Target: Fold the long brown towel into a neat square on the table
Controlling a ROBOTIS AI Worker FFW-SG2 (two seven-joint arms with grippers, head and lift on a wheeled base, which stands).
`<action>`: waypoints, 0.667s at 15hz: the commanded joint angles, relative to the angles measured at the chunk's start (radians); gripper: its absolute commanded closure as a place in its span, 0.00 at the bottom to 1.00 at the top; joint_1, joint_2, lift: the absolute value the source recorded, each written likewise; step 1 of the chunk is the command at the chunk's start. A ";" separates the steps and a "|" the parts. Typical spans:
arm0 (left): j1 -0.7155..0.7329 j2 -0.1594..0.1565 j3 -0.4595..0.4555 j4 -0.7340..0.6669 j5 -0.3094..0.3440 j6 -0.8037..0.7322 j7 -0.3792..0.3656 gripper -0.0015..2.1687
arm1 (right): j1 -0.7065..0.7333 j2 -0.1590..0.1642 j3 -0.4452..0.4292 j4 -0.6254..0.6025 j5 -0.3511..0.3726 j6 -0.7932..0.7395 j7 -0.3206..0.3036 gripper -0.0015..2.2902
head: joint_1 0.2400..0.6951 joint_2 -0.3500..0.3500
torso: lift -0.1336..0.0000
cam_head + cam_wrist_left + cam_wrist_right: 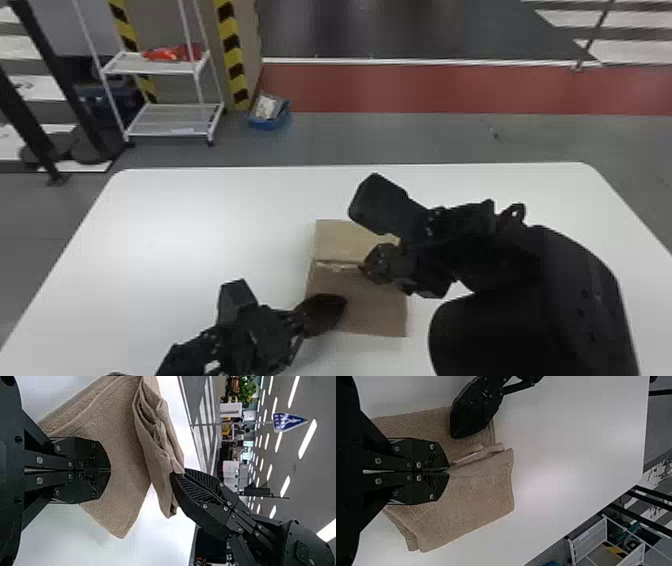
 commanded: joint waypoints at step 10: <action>-0.015 -0.003 -0.006 0.009 -0.020 0.052 0.005 0.97 | 0.042 -0.018 0.057 -0.053 0.013 0.029 0.009 0.63 | 1.00 0.54 | 0.07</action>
